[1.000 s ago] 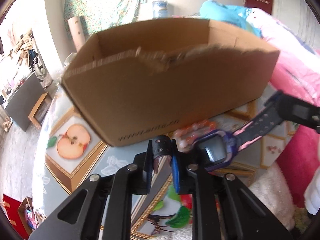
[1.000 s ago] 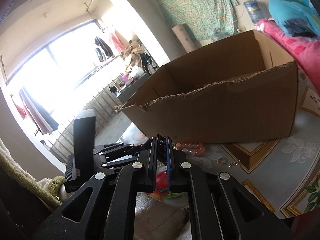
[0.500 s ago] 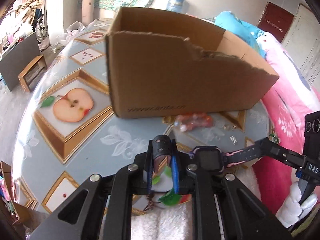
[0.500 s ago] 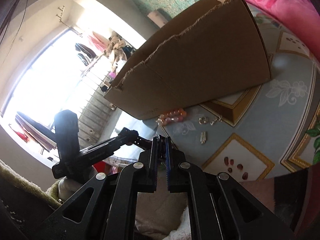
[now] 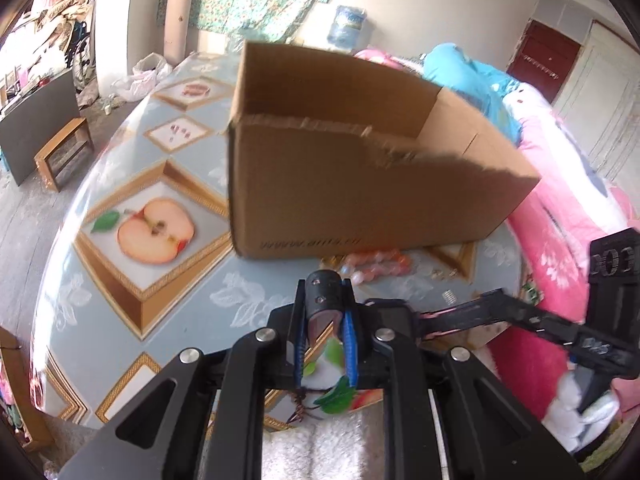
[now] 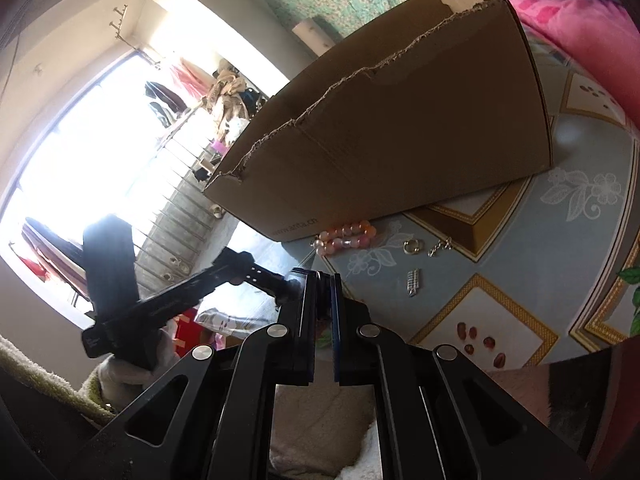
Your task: Organize jewelry
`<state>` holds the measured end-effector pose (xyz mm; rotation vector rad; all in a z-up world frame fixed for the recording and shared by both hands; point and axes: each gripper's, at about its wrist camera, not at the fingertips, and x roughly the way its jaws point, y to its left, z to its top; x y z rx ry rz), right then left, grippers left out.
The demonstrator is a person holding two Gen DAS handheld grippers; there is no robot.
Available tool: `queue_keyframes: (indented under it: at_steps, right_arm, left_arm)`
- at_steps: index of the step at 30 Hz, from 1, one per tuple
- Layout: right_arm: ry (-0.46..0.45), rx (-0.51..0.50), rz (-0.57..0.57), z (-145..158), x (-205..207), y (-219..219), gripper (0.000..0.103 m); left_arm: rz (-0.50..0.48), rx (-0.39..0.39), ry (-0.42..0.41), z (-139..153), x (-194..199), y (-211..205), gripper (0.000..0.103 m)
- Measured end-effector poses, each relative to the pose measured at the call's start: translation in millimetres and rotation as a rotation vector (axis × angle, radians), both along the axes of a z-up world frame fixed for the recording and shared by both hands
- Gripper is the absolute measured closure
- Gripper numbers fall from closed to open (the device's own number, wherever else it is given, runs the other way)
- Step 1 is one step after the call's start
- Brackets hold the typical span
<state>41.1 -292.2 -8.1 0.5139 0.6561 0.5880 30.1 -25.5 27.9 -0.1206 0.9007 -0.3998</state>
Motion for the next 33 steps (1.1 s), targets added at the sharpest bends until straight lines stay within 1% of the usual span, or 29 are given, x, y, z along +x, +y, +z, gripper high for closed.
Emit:
queue_keyframes:
  at_steps: [3, 6, 9, 12, 14, 16, 19, 21, 22, 26, 29, 31, 33]
  right_arm:
    - [0.029, 0.026, -0.025, -4.2, 11.2, -5.2, 0.098]
    - [0.046, 0.038, -0.06, -4.8, 15.8, -13.4, 0.098]
    - [0.048, 0.032, -0.089, -2.8, 16.6, -21.8, 0.098]
    - [0.072, 0.016, -0.118, -6.6, 25.1, -28.9, 0.098]
    - [0.093, 0.03, -0.127, -11.9, 32.4, -32.3, 0.097]
    - [0.106, 0.039, -0.14, -16.5, 37.6, -35.9, 0.094]
    - [0.109, 0.042, -0.16, -19.6, 41.2, -36.1, 0.089]
    - [0.098, 0.04, -0.173, -21.0, 38.7, -36.6, 0.075]
    - [0.092, 0.036, -0.184, -21.2, 36.3, -37.3, 0.072]
    - [0.045, 0.029, -0.213, -19.0, 18.5, -42.7, 0.07]
    - [-0.005, 0.019, -0.225, -13.2, -2.9, -42.9, 0.07]
    - [-0.032, -0.002, -0.214, -7.8, -17.4, -48.1, 0.07]
    - [-0.062, -0.038, -0.179, -3.7, -33.9, -41.5, 0.07]
  left_arm:
    - [-0.045, -0.04, -0.036, 22.2, 1.3, -7.4, 0.089]
    - [-0.095, -0.042, -0.05, 33.9, 2.7, -20.3, 0.089]
    - [-0.127, -0.05, -0.032, 32.4, 6.2, -35.8, 0.089]
    - [-0.134, -0.074, 0.024, 24.8, 15.0, -48.7, 0.089]
    - [-0.13, -0.078, 0.051, 20.7, 18.9, -55.0, 0.089]
    - [-0.123, -0.078, 0.069, 18.9, 22.0, -61.9, 0.088]
    - [-0.109, -0.069, 0.075, 18.1, 23.9, -67.8, 0.088]
    - [-0.095, -0.061, 0.081, 16.7, 26.3, -69.9, 0.088]
    - [-0.089, -0.061, 0.086, 16.1, 27.0, -69.5, 0.088]
    - [-0.062, -0.062, 0.113, 10.6, 32.2, -70.2, 0.088]
    - [-0.053, -0.063, 0.121, 8.0, 34.2, -71.0, 0.088]
    - [-0.05, -0.066, 0.125, 7.2, 35.3, -71.3, 0.088]
    - [-0.048, -0.069, 0.127, 7.3, 36.5, -71.5, 0.088]
